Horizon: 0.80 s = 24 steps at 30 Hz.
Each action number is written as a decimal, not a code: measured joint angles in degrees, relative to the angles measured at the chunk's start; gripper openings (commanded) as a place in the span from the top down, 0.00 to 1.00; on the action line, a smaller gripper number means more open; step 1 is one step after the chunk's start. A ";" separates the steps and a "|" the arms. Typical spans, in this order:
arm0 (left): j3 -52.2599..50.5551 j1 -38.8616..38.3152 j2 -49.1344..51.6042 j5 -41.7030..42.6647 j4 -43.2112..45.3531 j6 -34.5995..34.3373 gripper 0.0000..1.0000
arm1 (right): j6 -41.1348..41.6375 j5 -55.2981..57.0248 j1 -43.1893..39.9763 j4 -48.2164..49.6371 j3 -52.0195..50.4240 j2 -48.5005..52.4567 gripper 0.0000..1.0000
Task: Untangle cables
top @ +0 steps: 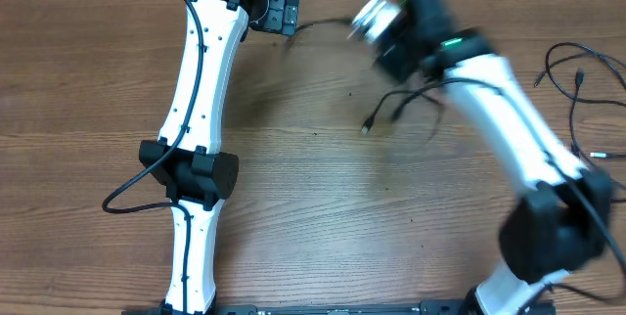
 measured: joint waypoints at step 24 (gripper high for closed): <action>0.00 0.00 0.00 0.00 0.00 0.00 0.00 | 18.05 -26.64 -46.84 -5.33 9.11 -4.35 0.07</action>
